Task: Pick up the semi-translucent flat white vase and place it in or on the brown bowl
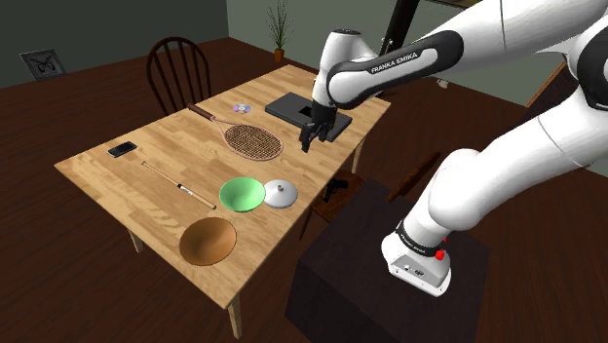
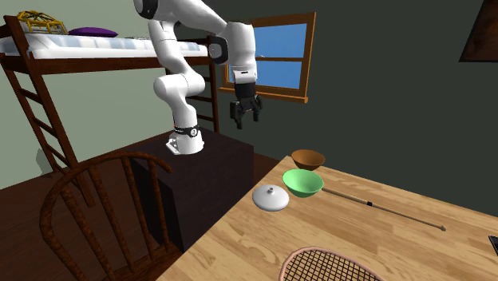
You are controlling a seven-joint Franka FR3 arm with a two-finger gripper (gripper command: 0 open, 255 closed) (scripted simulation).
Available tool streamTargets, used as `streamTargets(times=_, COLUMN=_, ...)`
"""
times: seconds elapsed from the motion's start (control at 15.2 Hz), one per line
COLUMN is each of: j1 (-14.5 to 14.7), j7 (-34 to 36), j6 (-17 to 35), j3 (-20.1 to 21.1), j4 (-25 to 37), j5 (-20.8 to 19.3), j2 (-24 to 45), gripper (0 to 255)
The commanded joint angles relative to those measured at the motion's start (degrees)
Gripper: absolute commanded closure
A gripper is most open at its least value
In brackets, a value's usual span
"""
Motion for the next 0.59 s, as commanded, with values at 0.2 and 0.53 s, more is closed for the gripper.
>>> streamTargets(times=0.2, j1=1.1, j7=-2.6, j6=11.4, j3=-0.8, j4=0.1, j5=2.4, j2=11.5, gripper=0)
streamTargets(times=0.53, j1=2.2, j7=-6.6, j6=20.8, j3=-1.0, j4=2.8, j5=6.8, j2=23.9, gripper=0)
